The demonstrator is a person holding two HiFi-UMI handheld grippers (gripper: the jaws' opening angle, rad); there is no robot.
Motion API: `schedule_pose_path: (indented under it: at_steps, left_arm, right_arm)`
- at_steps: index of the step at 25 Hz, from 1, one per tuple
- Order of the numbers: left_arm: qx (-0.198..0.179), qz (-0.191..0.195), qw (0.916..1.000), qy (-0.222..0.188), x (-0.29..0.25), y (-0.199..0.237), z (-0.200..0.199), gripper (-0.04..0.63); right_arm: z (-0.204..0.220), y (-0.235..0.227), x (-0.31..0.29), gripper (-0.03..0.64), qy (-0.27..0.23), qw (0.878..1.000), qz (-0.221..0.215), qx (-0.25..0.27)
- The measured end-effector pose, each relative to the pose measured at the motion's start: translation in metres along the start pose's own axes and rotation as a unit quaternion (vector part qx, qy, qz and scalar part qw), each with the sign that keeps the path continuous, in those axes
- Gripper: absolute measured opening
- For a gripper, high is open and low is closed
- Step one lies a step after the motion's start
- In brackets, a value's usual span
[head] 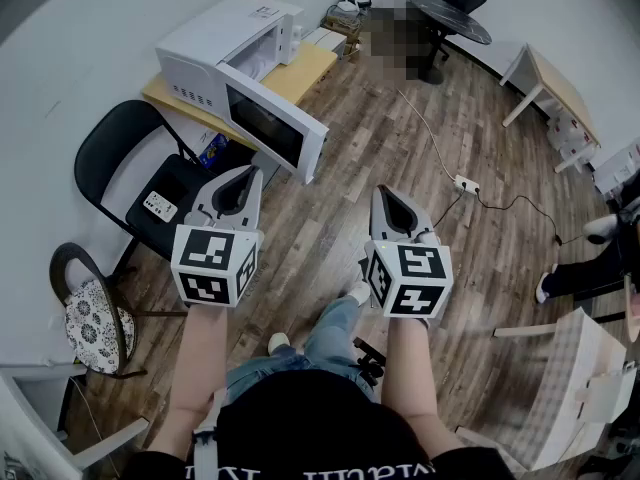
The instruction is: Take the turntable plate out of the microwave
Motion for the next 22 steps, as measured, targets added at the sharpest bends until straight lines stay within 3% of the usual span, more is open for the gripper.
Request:
schedule_pose_path:
  at_steps: [5, 13, 16, 17, 19, 20, 22]
  left_arm:
    - [0.008, 0.000, 1.0000, 0.000, -0.001, -0.003, 0.002, 0.011]
    - [-0.002, 0.012, 0.9999, -0.004, -0.014, -0.010, -0.004, 0.012]
    - [0.011, 0.025, 0.9996, -0.002, -0.022, -0.011, -0.004, 0.016]
    - [0.017, 0.030, 0.9994, 0.003, -0.026, -0.011, -0.003, 0.050]
    - [0.028, 0.035, 0.9987, 0.024, -0.034, -0.012, 0.000, 0.208]
    - [0.034, 0.034, 0.9982, 0.035, -0.039, -0.012, 0.002, 0.285]
    - [0.046, 0.031, 0.9976, 0.041, -0.045, -0.011, 0.003, 0.351]
  right_arm:
    - [0.008, 0.006, 0.002, 0.014, 0.018, 1.000, -0.020, -0.002]
    - [0.011, 0.001, 0.002, 0.015, 0.010, 1.000, -0.018, -0.020]
    - [0.012, -0.003, -0.003, 0.018, 0.012, 0.999, -0.016, -0.026]
    - [0.013, -0.005, -0.005, 0.021, 0.014, 0.999, -0.019, -0.028]
    - [0.014, -0.008, -0.012, 0.224, 0.023, 0.999, -0.028, -0.040]
    - [0.015, -0.010, -0.015, 0.277, 0.030, 0.998, -0.029, -0.046]
    - [0.016, -0.014, -0.023, 0.316, 0.044, 0.997, -0.026, -0.052]
Point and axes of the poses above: the fingertips, and each gripper's own axes: x backward along the fingers, y to its left, z out of its underside, the point moved 5 cm from there along x, backward along the fingers, and after that the axes turned 9 degrees about z, right-handed, at the moved point
